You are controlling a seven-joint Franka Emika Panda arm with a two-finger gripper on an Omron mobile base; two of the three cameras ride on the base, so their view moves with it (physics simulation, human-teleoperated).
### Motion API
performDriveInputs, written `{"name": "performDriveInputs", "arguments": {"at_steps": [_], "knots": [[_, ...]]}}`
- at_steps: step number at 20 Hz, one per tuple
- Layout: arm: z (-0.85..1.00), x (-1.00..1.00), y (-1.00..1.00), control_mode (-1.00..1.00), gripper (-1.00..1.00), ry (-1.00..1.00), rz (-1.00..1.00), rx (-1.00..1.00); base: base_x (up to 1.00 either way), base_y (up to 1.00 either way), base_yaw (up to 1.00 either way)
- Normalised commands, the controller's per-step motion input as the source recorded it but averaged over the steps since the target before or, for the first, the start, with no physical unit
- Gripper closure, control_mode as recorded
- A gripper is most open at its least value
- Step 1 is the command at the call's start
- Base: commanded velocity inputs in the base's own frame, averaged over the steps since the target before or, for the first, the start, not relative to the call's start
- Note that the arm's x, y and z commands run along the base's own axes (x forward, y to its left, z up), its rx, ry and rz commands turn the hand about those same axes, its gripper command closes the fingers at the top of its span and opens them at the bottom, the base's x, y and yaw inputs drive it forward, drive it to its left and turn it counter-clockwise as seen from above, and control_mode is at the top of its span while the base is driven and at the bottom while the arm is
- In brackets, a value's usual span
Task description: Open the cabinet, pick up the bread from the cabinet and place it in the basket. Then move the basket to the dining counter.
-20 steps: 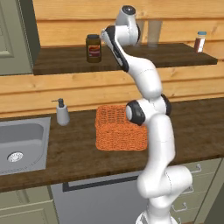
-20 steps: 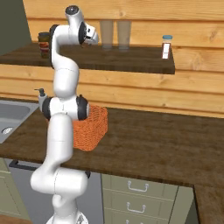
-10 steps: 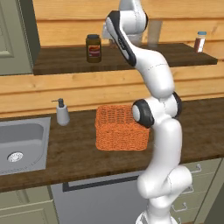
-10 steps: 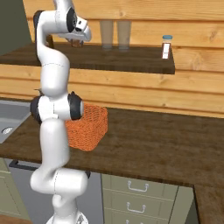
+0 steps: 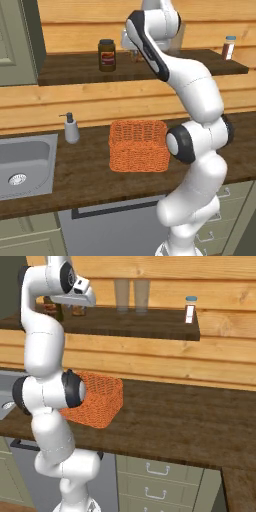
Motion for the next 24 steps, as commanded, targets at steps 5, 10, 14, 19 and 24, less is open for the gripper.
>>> {"name": "performDriveInputs", "arguments": {"at_steps": [5,10,14,19,24], "knots": [[-0.46,-1.0,-0.18,-1.0,1.0,-0.24,0.0,0.01,0.0,0.0,0.0],[-0.06,-1.0,-0.11,-1.0,1.0,-0.05,0.0,0.09,0.0,0.0,0.0],[-0.21,-1.0,0.0,-1.0,1.0,0.0,0.0,0.1,0.0,0.0,0.0],[-0.79,-0.64,0.01,-1.0,1.0,0.04,0.0,0.01,0.0,0.0,0.0],[-1.0,0.09,0.0,-1.0,1.0,0.18,0.0,0.01,0.0,0.0,0.0]]}}
